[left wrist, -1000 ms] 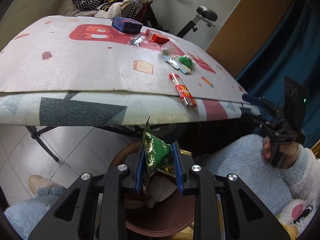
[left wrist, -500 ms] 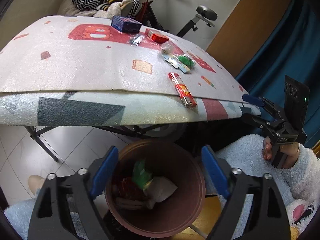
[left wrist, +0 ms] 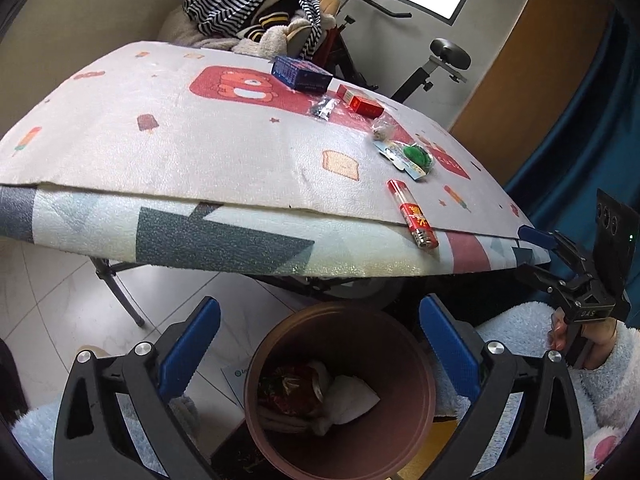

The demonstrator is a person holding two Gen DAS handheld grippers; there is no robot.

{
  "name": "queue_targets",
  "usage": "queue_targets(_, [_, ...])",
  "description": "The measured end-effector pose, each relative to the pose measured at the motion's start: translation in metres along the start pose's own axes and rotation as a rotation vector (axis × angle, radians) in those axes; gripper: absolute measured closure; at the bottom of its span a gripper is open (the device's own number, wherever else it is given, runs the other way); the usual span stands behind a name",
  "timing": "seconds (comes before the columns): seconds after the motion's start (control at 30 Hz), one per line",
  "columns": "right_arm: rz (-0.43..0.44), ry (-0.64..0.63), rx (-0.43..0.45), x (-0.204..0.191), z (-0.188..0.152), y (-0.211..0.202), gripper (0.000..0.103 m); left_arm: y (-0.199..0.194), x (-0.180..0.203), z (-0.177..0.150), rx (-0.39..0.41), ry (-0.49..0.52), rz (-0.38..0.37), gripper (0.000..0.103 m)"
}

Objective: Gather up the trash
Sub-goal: 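Move both open grippers back over the table toward the remaining trash, then grasp the clear bag holding a green toy with the right gripper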

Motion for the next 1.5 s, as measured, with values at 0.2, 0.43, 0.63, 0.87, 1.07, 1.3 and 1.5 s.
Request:
queue_targets(0.2, [-0.002,0.009,-0.003,0.002,-0.001,0.000,0.006,-0.005,0.006,0.004,0.012,0.049,0.006,0.006])
queue_targets(0.43, [0.004,0.024,-0.010,0.006,-0.001,0.000,0.006,-0.013,0.015,0.025,0.056,0.146,0.020,0.006])
queue_targets(0.63, [-0.050,0.044,-0.030,0.013,0.002,0.005,0.006,-0.014,0.004,0.051,0.078,0.130,0.040,0.006])
queue_targets(0.87, [-0.088,0.040,-0.083,0.030,0.012,0.016,0.006,-0.010,-0.006,0.084,0.116,0.175,0.070,0.006])
queue_targets(1.07, [-0.173,0.043,-0.117,0.058,0.039,0.040,0.006,0.007,-0.017,0.111,0.125,0.181,0.083,0.006])
queue_targets(1.3, [-0.145,0.013,-0.125,0.074,0.068,0.091,0.006,0.029,-0.024,0.137,0.127,0.181,0.089,0.006])
queue_targets(1.5, [-0.092,0.073,-0.131,0.084,0.085,0.127,0.019,0.042,-0.030,0.153,0.129,0.160,0.087,0.006])
Point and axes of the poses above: each gripper's, at about its wrist camera, not at the fingertips, and y roughly the way its jaws point, x to its right, z to its top, the point moved 10 cm from there along y, roughly the way its jaws point, and after that the axes turned 5 degrees about x, right-handed, at the moved point
